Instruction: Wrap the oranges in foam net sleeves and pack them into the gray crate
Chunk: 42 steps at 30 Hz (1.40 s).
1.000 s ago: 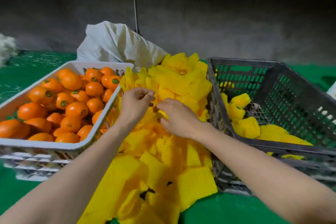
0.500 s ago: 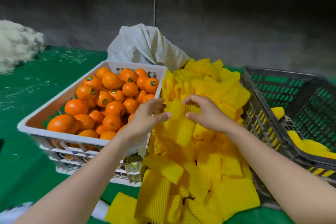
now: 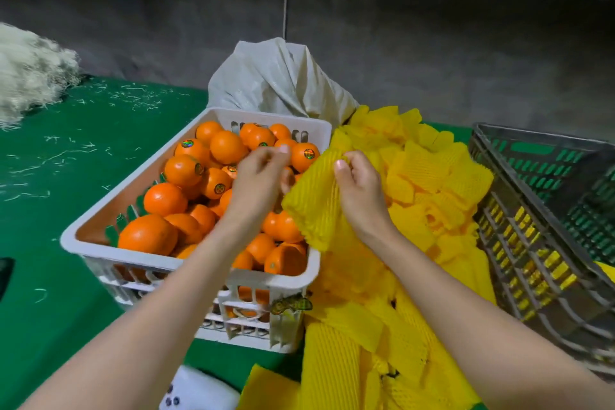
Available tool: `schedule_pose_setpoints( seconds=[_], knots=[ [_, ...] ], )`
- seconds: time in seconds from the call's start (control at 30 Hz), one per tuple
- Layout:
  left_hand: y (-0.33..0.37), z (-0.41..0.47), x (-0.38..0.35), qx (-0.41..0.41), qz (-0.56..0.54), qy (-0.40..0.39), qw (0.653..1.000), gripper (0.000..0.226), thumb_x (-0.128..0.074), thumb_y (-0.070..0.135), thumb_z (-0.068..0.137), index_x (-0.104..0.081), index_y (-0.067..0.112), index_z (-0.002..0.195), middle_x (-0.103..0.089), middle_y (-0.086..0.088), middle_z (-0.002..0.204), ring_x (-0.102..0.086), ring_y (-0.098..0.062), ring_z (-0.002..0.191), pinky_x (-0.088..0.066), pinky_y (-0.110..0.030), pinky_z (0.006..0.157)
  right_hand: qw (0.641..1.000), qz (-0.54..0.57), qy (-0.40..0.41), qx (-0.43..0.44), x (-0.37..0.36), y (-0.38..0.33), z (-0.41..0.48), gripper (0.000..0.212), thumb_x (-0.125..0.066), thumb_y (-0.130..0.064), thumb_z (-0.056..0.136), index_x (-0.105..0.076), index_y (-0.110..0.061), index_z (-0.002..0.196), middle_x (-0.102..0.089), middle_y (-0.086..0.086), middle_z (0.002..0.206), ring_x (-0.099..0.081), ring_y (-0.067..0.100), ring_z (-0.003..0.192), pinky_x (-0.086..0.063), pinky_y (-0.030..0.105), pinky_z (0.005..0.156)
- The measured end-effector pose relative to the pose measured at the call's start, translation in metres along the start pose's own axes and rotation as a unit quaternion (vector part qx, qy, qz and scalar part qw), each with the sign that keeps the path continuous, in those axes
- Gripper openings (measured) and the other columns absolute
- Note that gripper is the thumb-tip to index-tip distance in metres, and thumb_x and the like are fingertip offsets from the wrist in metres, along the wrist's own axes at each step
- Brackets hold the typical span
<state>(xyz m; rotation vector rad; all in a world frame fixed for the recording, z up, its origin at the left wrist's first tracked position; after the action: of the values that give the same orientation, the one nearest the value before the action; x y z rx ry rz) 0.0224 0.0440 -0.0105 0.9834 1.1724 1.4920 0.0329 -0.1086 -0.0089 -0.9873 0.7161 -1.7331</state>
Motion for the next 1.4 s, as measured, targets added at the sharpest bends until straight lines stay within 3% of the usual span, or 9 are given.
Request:
schedule_pose_setpoints(
  seconds=[0.13, 0.2, 0.5, 0.7, 0.83, 0.97, 1.1, 1.3, 1.4],
  knots=[
    [-0.035, 0.051, 0.053, 0.028, 0.131, 0.095, 0.986, 0.009, -0.055, 0.013, 0.093, -0.061, 0.013, 0.099, -0.066, -0.012, 0.098, -0.063, -0.023, 0.089, -0.052, -0.04, 0.078, 0.993, 0.058, -0.081, -0.06, -0.057, 0.005, -0.006, 0.034, -0.04, -0.008, 0.098, -0.031, -0.021, 0.068, -0.028, -0.005, 0.064, -0.028, 0.004, 0.055, -0.025, 0.028, 0.057],
    [-0.048, 0.066, 0.07, 0.031, 0.215, 0.137, 0.967, 0.036, -0.059, 0.008, 0.088, -0.053, 0.009, 0.123, -0.052, -0.017, 0.126, -0.054, -0.03, 0.111, -0.046, -0.041, 0.092, 0.986, 0.037, -0.144, -0.071, -0.075, 0.01, -0.014, 0.034, -0.037, -0.013, 0.1, -0.027, -0.019, 0.068, -0.024, -0.003, 0.064, -0.025, 0.003, 0.051, -0.023, 0.022, 0.052],
    [-0.073, 0.086, 0.111, 0.111, 0.321, 0.246, 0.908, 0.041, -0.055, -0.005, 0.077, -0.05, 0.002, 0.117, -0.03, -0.022, 0.132, -0.051, -0.043, 0.089, -0.042, -0.039, 0.072, 0.979, -0.029, -0.187, -0.076, -0.077, 0.013, -0.019, 0.036, -0.037, -0.021, 0.101, -0.024, -0.022, 0.067, -0.023, -0.003, 0.06, -0.021, 0.01, 0.052, -0.018, 0.036, 0.056],
    [-0.082, 0.084, 0.118, 0.131, 0.286, 0.218, 0.924, 0.063, -0.066, 0.0, 0.077, -0.043, 0.017, 0.133, -0.047, -0.026, 0.126, -0.059, -0.044, 0.095, -0.051, -0.04, 0.074, 0.982, 0.004, -0.163, -0.094, -0.07, 0.006, -0.019, 0.036, -0.039, -0.017, 0.1, -0.025, -0.019, 0.066, -0.024, -0.001, 0.062, -0.023, 0.006, 0.051, -0.021, 0.033, 0.056],
    [-0.058, 0.071, 0.101, 0.037, 0.262, 0.189, 0.946, 0.066, -0.079, 0.011, 0.072, -0.049, 0.021, 0.13, -0.05, -0.017, 0.129, -0.054, -0.035, 0.109, -0.047, -0.04, 0.081, 0.975, 0.086, -0.129, -0.16, -0.059, -0.002, -0.018, 0.026, -0.041, -0.012, 0.098, -0.045, 0.01, 0.085, -0.043, 0.029, 0.078, -0.041, 0.038, 0.07, -0.035, 0.048, 0.067],
    [-0.028, 0.046, 0.056, 0.08, -0.04, 0.026, 0.996, 0.055, -0.075, 0.002, 0.074, -0.057, 0.031, 0.118, -0.054, -0.013, 0.121, -0.063, -0.027, 0.096, -0.056, -0.036, 0.064, 0.96, 0.178, -0.073, -0.205, -0.037, -0.003, -0.019, 0.022, -0.045, -0.006, 0.093, -0.057, 0.009, 0.104, -0.053, 0.031, 0.12, -0.049, 0.039, 0.113, -0.038, 0.049, 0.097],
    [-0.005, 0.004, 0.006, 0.136, -0.221, -0.11, 0.96, 0.049, -0.068, 0.001, 0.071, -0.063, 0.032, 0.109, -0.067, -0.013, 0.107, -0.071, -0.023, 0.082, -0.055, -0.029, 0.057, 0.943, 0.246, -0.045, -0.22, -0.009, -0.003, -0.027, 0.027, -0.046, -0.006, 0.092, -0.057, -0.03, 0.086, -0.057, -0.01, 0.105, -0.05, 0.006, 0.105, -0.038, 0.024, 0.091],
    [0.004, -0.043, -0.05, 0.154, -0.206, -0.127, 0.958, 0.045, -0.069, 0.007, 0.075, -0.059, 0.023, 0.116, -0.069, -0.009, 0.095, -0.07, -0.02, 0.077, -0.056, -0.028, 0.059, 0.939, 0.273, -0.025, -0.208, 0.031, 0.0, -0.051, 0.031, -0.044, -0.002, 0.091, -0.062, -0.022, 0.075, -0.062, -0.005, 0.087, -0.054, 0.01, 0.092, -0.041, 0.029, 0.088],
    [0.005, -0.06, -0.073, 0.196, -0.183, -0.092, 0.959, 0.033, -0.059, 0.005, 0.089, -0.052, 0.013, 0.12, -0.061, -0.011, 0.093, -0.064, -0.015, 0.073, -0.052, -0.023, 0.06, 0.938, 0.279, -0.052, -0.198, 0.045, 0.0, -0.066, 0.028, -0.042, 0.001, 0.091, -0.062, 0.003, 0.07, -0.061, -0.011, 0.067, -0.056, -0.001, 0.069, -0.045, 0.014, 0.07]
  ],
)
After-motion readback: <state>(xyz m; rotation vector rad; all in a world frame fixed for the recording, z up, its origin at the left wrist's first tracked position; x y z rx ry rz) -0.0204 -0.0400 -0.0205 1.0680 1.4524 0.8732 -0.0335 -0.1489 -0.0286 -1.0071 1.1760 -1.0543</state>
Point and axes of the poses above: each hand's wrist, its own z-axis towards the middle knuckle, its own x-axis out of the back of the hand, y = z × x, the point moved 4 cm from there along z, towards the middle knuckle
